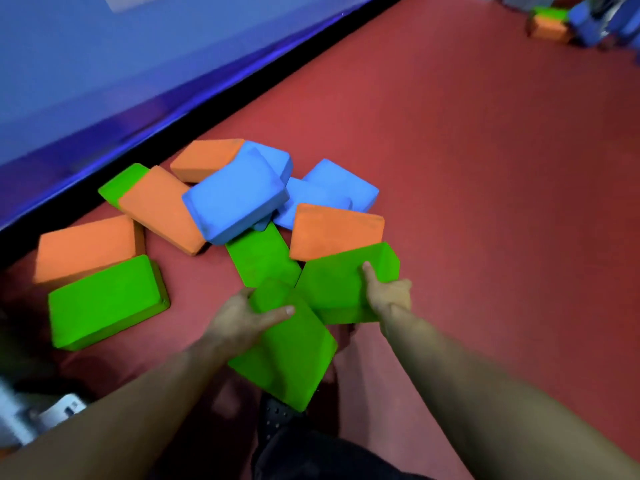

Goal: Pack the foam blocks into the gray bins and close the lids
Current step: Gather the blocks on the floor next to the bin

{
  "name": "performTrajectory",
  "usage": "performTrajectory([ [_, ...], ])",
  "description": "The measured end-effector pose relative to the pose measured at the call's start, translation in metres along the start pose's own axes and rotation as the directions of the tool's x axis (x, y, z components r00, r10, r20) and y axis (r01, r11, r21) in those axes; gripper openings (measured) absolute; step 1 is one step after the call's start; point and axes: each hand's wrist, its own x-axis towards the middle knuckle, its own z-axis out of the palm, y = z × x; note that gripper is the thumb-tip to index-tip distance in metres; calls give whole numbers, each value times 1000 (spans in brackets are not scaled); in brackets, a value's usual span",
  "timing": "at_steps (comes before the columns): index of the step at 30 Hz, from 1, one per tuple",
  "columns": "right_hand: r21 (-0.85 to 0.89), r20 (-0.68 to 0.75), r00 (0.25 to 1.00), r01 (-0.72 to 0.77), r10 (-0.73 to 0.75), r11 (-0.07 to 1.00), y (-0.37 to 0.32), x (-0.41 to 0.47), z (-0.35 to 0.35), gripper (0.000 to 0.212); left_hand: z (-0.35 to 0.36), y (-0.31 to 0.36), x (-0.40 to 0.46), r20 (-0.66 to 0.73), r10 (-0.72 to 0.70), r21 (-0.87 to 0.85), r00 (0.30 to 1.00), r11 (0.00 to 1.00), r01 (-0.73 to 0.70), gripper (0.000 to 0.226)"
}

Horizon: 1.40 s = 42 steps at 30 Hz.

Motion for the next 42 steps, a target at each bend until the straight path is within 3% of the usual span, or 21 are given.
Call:
performTrajectory([
  [6,-9,-40,960,278,-278,961,-44,-86,-14,75,-57,16,-72,-69,94,22,993,995,-92,80],
  [10,73,-50,910,414,-411,907,-66,-150,-5,60,-106,9,-126,-236,120,41,964,993,-113,93],
  [15,161,54,812,568,-582,807,-75,-237,27,59,-179,-20,-209,-450,69,4,890,997,-75,73],
  [18,86,197,700,685,-686,724,-74,-286,48,58,-217,-60,-255,-561,19,-49,828,997,-55,67],
  [23,-1,366,430,887,-825,462,-68,-367,73,57,-246,-134,-322,-675,-75,-115,734,993,-4,71],
  [26,-39,439,320,940,-840,339,-63,-410,85,55,-258,-170,-350,-682,-87,-116,726,993,10,91],
  [29,-33,475,261,960,-840,279,-47,-437,96,55,-274,-190,-365,-621,-71,-102,781,995,10,95],
  [31,-34,535,210,973,-818,228,-36,-448,105,56,-279,-197,-373,-553,-69,-86,830,996,26,83],
  [33,-41,606,172,982,-777,185,-30,-456,115,57,-280,-206,-379,-516,-75,-92,854,995,33,48],
  [35,-53,661,122,992,-740,116,-27,-467,123,58,-283,-216,-384,-494,-54,-117,868,993,-5,30],
  [39,-68,692,10,996,-722,-52,-17,-490,139,59,-291,-243,-385,-435,-127,-228,891,973,28,38],
  [42,-53,678,-24,995,-734,-82,-15,-502,153,58,-294,-263,-380,-429,-197,-274,882,958,81,50],
])
